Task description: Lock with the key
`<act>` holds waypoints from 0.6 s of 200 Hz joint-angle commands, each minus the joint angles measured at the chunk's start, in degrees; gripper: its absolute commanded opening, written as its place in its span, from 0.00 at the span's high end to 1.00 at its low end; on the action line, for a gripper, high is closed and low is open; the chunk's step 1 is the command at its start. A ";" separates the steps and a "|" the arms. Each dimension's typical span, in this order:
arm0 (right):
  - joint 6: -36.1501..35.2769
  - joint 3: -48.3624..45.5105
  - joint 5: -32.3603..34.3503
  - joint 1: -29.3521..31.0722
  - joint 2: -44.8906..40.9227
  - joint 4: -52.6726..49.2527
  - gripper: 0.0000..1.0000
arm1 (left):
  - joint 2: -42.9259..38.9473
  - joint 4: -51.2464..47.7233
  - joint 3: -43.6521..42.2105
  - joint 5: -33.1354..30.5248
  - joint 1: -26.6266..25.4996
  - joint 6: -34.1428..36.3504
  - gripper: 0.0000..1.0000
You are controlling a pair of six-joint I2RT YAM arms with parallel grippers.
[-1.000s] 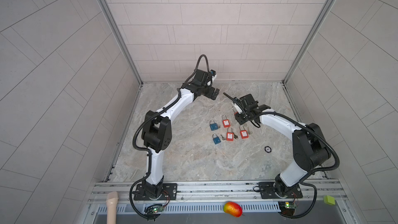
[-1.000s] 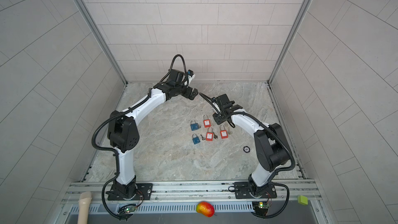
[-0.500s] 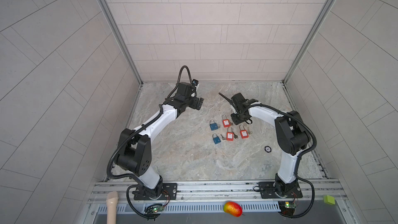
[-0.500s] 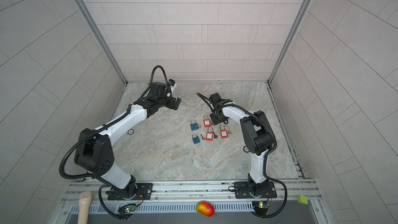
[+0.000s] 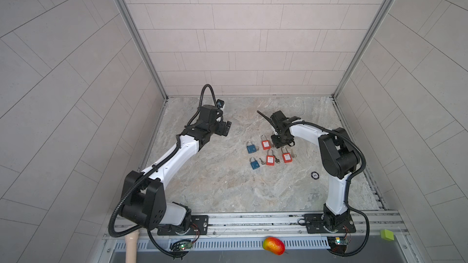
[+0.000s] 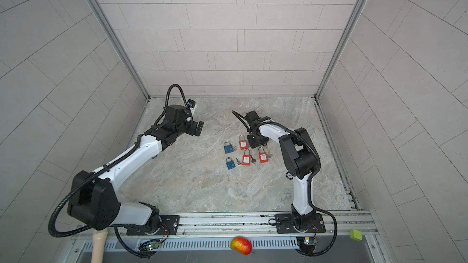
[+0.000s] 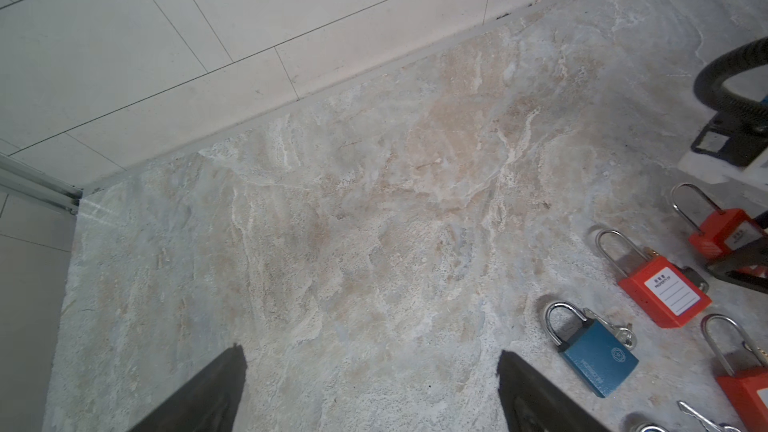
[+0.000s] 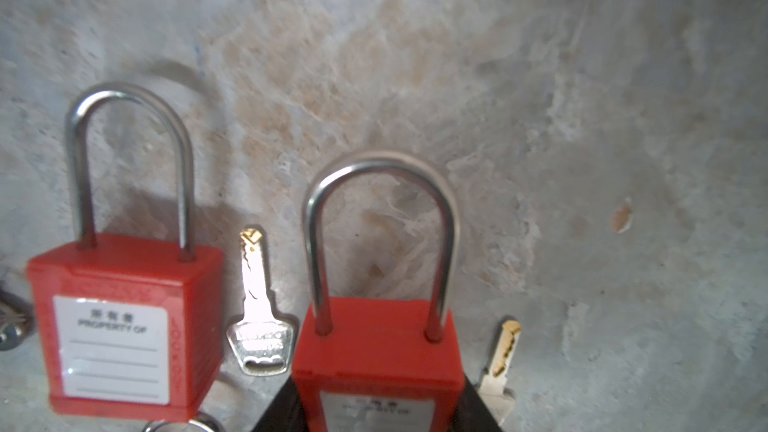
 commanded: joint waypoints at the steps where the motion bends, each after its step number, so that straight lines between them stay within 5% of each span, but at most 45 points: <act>1: 1.36 0.28 3.44 -0.07 -5.27 -1.96 0.45 | -3.17 1.15 -2.35 -1.42 1.48 -2.47 0.00; 4: 1.32 0.37 3.59 -0.05 -5.53 -2.01 0.43 | -3.56 1.36 -2.69 -1.52 1.63 -2.66 0.00; 16: 1.18 0.42 4.07 -0.05 -7.21 -1.68 0.07 | -5.21 2.45 -4.66 -2.05 2.41 -3.82 0.00; 24: 0.72 0.75 4.01 -0.14 -8.08 -1.60 0.01 | -6.60 3.41 -6.11 -2.29 3.21 -4.85 0.00; 64: -1.54 3.54 4.61 -0.40 -10.19 -4.62 0.00 | -13.57 7.83 -12.85 -3.55 7.45 -8.24 0.00; 101: -3.47 -2.81 9.39 -5.01 -18.54 5.32 0.00 | -16.31 11.99 -19.63 -16.73 9.29 -7.83 0.00; 120: -6.38 -10.95 13.31 -7.83 -23.16 15.49 0.00 | -16.01 16.78 -24.16 -18.08 11.89 -8.70 0.00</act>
